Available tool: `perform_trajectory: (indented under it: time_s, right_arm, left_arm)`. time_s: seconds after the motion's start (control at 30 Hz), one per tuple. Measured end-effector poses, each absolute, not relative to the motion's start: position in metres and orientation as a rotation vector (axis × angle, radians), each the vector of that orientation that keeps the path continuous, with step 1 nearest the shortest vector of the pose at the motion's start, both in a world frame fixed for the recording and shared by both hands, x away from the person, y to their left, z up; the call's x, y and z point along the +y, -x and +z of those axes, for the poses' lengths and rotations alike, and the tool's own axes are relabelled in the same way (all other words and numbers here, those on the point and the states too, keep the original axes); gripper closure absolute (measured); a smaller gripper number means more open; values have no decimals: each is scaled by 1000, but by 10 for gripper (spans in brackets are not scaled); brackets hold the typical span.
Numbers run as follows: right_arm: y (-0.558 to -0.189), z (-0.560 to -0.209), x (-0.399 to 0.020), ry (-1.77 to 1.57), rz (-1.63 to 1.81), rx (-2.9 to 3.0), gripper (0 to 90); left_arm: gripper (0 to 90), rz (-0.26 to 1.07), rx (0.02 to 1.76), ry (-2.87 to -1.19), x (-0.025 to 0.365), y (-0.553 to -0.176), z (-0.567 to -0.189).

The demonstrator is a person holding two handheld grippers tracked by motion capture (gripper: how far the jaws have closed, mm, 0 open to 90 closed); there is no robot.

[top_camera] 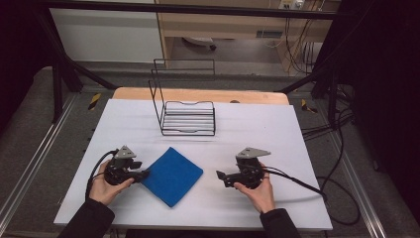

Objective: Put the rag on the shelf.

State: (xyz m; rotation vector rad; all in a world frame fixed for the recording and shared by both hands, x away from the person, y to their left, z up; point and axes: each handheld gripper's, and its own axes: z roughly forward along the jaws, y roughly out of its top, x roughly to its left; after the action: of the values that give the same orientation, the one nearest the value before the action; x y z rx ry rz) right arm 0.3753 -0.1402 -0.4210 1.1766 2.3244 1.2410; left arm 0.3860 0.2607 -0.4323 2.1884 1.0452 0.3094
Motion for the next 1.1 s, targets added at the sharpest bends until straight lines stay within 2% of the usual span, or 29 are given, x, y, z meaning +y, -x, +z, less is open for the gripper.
perform_trajectory:
  time_s: [0.03, 0.07, 0.13, 0.17, 0.33, 0.37, 0.4, 0.7, 0.8, 0.83, 0.97, 1.1]
  right_arm:
    - [-376, -422, -133, -1165, 1246, 2326, 155]
    - [-378, -424, -120, -1168, 1257, 2327, 236]
    - [-380, -425, -114, -1179, 1256, 2336, 254]
    - [-384, -429, -102, -1185, 1262, 2351, 314]
    - [-388, -435, -81, -1215, 1239, 2358, 426]
    - [-390, -439, -74, -1252, 1241, 2364, 475]
    - [-390, -442, -70, -1271, 1233, 2364, 498]
    - [-389, -454, -62, -1352, 1176, 2335, 599]
    - [-387, -454, -61, -1390, 1190, 2351, 729]
    - [-387, -454, -61, -1390, 1190, 2351, 729]
    - [-392, -452, -61, -1434, 1217, 2405, 853]
    - [-403, -446, -64, -1438, 1238, 2419, 863]
  left_arm:
    - [548, 307, 1047, -2184, 262, -387, -434]
    - [584, 303, 1051, -2185, 263, -387, -435]
    - [599, 287, 1057, -2184, 263, -388, -438]
    - [617, 291, 1058, -2192, 263, -389, -439]
    - [697, 273, 1041, -2195, 259, -387, -442]
    - [739, 271, 1034, -2198, 259, -387, -442]
    - [743, 276, 1033, -2199, 258, -386, -442]
    - [798, 234, 1055, -2176, 258, -386, -444]
    - [842, 225, 1071, -2171, 257, -385, -443]
    - [847, 225, 1071, -2171, 257, -385, -443]
    - [860, 214, 1087, -2159, 258, -385, -443]
    - [864, 197, 1106, -2135, 259, -383, -441]
